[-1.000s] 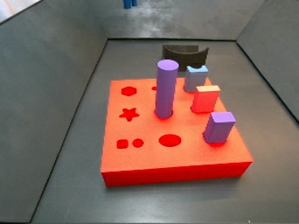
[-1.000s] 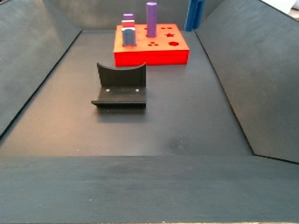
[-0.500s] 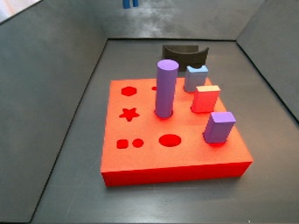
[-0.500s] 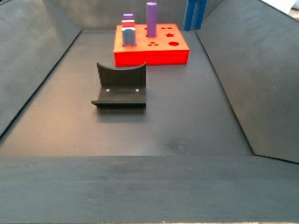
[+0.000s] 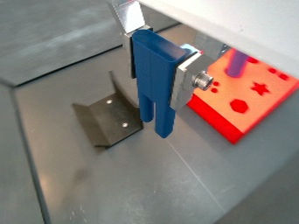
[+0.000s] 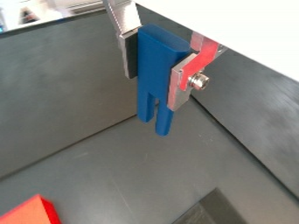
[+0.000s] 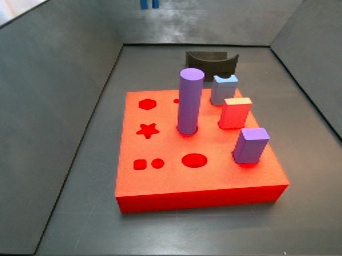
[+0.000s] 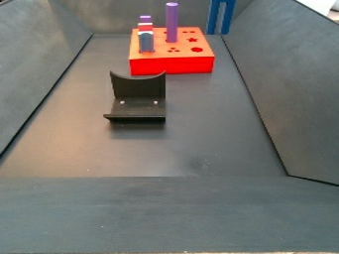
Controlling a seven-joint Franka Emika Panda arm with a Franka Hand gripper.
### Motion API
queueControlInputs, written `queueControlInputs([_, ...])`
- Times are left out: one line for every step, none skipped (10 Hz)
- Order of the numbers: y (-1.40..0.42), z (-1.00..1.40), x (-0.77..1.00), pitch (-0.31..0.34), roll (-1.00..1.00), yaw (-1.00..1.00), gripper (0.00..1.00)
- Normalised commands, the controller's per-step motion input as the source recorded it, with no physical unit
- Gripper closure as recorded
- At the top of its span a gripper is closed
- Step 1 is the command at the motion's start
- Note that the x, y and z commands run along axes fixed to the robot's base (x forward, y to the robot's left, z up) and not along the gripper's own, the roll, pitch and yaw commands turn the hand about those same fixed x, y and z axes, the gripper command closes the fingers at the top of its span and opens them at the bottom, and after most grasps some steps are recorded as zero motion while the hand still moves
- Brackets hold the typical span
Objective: Pick up the square-circle object. Move up. Place the square-circle object on the fixture. Regrasp the square-circle object. Rotate the square-circle object. Move to above the board. Insert the square-circle object.
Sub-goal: Rotate the square-circle object.
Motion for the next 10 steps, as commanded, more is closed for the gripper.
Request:
queueControlInputs([0.01, 0.01, 0.01, 0.116, -0.12, -0.67, 1.00])
queueControlInputs([0.01, 0.01, 0.01, 0.114, -0.12, -0.46, 1.00])
queueControlInputs([0.01, 0.01, 0.01, 0.113, -0.12, -0.35, 1.00])
queueControlInputs([0.01, 0.02, 0.02, 0.110, -0.12, -0.20, 1.00])
queueControlInputs([0.00, -1.00, 0.00, 0.109, -0.12, -0.13, 1.00])
queueControlInputs([0.00, -1.00, 0.01, 0.084, -0.12, -0.10, 1.00])
queueControlInputs([0.00, -1.00, 0.02, 0.055, -0.12, -0.09, 1.00])
queueControlInputs([0.00, -1.00, 0.02, 0.001, -0.13, -0.07, 1.00])
queueControlInputs([0.01, -1.00, 0.02, -0.026, -0.14, -0.06, 1.00])
queueControlInputs([0.01, -1.00, 0.02, -0.037, -0.14, -0.06, 1.00])
